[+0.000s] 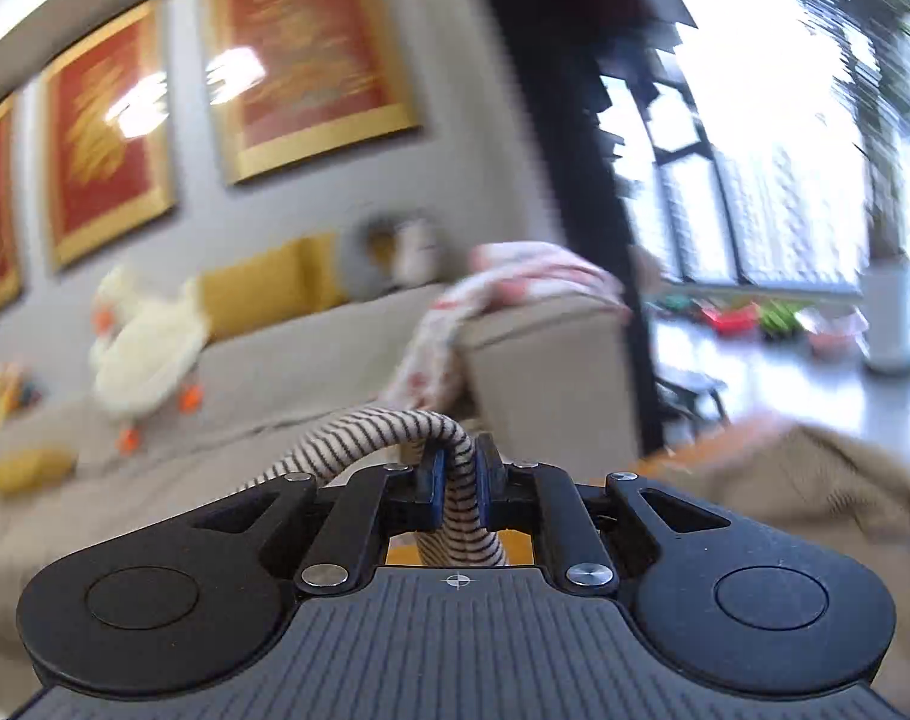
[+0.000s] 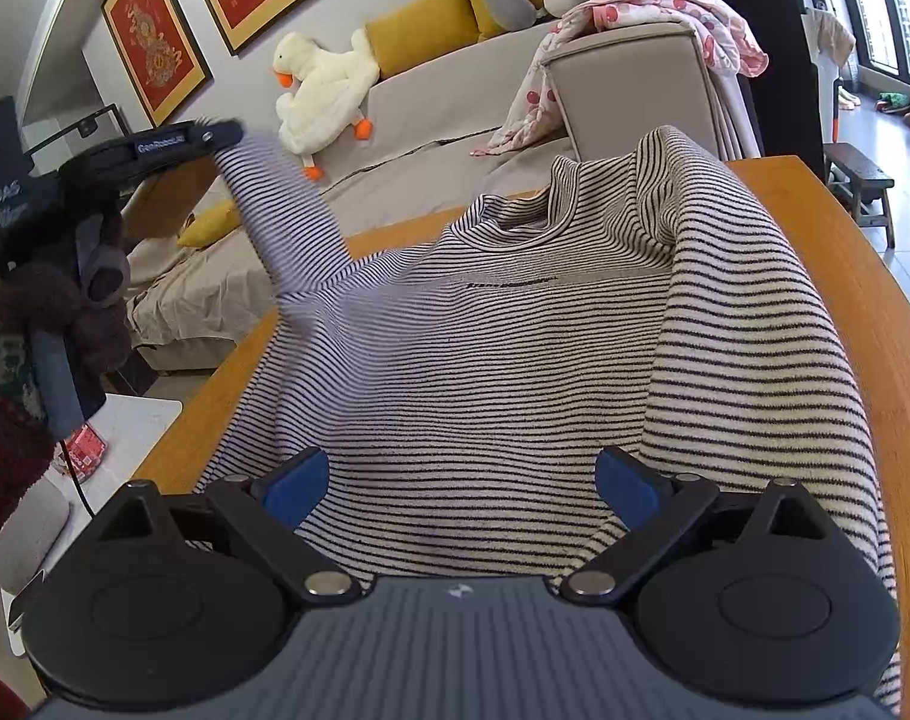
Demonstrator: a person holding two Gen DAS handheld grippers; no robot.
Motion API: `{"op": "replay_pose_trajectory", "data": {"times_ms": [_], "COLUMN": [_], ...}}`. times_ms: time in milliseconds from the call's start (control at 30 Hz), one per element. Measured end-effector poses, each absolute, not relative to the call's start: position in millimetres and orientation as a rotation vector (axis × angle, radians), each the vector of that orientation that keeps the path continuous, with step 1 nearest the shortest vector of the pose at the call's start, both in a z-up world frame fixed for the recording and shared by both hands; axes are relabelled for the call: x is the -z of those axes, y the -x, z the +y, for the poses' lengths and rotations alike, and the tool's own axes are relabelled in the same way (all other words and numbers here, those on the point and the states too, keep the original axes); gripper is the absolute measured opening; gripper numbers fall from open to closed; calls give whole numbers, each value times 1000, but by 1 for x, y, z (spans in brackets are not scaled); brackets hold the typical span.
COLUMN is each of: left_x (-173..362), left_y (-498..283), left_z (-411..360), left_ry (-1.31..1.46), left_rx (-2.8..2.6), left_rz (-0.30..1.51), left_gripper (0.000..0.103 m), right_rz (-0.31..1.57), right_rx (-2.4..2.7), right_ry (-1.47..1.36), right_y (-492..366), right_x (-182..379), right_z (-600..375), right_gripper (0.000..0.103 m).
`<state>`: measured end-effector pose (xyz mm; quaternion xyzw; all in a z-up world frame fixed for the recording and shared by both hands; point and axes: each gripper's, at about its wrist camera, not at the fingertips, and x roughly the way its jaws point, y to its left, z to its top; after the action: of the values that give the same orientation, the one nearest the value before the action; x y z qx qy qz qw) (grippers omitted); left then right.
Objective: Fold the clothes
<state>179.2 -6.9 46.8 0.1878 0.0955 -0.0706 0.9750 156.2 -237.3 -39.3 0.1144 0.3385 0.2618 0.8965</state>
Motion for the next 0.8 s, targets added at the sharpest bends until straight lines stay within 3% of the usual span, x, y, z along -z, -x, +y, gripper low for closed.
{"op": "replay_pose_trajectory", "data": {"times_ms": [233,300,367,533,700,800], "left_x": [20,25,19,0,21,37], "left_y": [-177,-181,-185,-206,-210,-202], "left_z": [-38,-29,-9,35,39,32], "left_ry": [-492,-405,-211,182,255,301], "left_rx": [375,402,444,437,401,438], "left_rz": [441,524,570,609,670,661], "left_gripper": [17,27,46,74,77,91], "right_rz": [710,711,711,710,716,697], "right_rx": [-551,-551,-552,-555,-530,-466], "right_ry": [-251,-251,-250,-250,-236,-179], "right_y": [-158,-158,-159,-159,-159,-160], "right_x": [38,38,38,38,30,20], "right_z": [-239,-239,-238,-239,-247,-260], "right_gripper": [96,96,96,97,96,97]}}
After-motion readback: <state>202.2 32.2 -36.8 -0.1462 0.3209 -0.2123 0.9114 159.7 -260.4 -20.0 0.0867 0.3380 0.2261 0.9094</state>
